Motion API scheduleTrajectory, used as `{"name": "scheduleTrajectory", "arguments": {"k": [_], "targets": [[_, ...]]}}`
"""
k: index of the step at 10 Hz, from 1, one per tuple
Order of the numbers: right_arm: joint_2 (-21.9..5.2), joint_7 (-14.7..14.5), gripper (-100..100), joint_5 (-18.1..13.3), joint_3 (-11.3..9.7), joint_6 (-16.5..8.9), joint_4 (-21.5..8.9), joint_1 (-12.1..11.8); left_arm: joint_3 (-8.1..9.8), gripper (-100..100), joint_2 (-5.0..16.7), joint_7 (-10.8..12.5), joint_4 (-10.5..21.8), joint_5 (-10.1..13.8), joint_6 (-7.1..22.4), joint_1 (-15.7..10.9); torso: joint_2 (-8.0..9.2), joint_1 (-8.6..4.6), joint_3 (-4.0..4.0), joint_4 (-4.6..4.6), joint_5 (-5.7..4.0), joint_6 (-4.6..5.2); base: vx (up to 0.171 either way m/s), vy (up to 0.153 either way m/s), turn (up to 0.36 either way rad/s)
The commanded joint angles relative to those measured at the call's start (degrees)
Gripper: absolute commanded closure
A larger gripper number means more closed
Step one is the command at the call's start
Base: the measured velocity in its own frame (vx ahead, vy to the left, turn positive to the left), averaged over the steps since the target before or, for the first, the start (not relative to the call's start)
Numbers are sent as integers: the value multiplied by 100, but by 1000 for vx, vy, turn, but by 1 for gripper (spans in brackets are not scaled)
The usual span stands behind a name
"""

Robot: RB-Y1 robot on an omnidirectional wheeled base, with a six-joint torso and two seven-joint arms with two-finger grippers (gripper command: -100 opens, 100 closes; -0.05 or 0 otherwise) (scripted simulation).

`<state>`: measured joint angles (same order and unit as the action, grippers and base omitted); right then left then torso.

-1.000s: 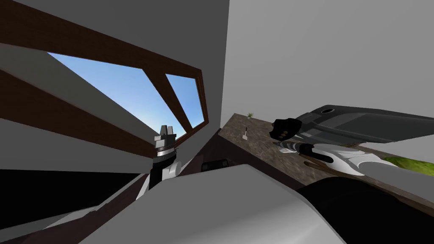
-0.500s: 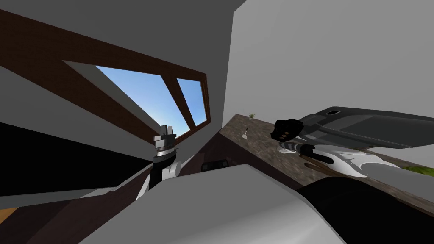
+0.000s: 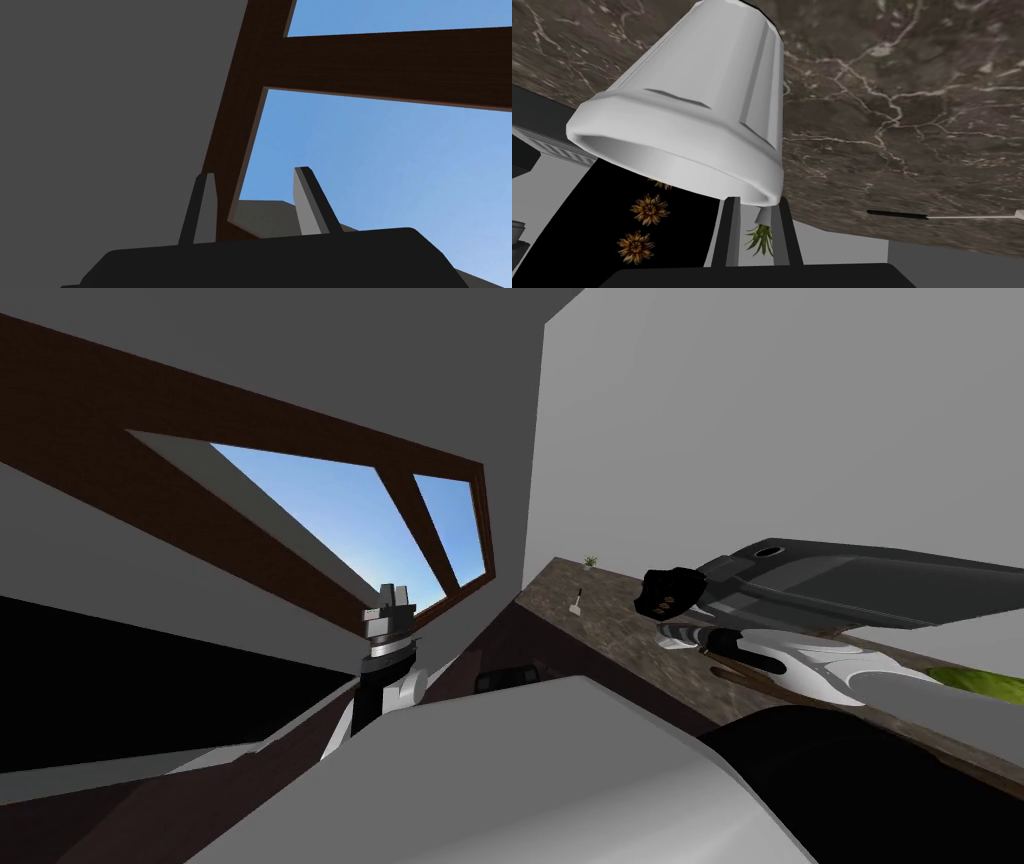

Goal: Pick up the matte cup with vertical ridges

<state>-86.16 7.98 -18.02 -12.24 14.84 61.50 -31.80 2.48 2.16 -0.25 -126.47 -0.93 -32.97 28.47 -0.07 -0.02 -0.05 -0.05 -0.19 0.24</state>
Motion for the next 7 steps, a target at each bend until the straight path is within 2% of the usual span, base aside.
{"name": "scheduleTrajectory", "arguments": {"k": [1,3,6,7], "targets": [[5,-91,100,-52,-9,137,-22,66,0,0,0,0,0,0,0,0,0,0,0,0,0,0,117,58,-303],[-39,-261,100,-107,106,330,47,67,0,0,0,0,0,0,0,1,-35,9,-20,-9,1,-3,174,35,-330],[-97,-488,100,-180,259,588,140,68,0,0,0,0,0,0,0,0,-31,6,-19,-9,0,-12,114,39,-252],[-116,-435,100,-140,280,515,172,-4,0,0,0,0,0,0,0,0,-30,7,-19,-8,1,-13,50,23,-71]]}}
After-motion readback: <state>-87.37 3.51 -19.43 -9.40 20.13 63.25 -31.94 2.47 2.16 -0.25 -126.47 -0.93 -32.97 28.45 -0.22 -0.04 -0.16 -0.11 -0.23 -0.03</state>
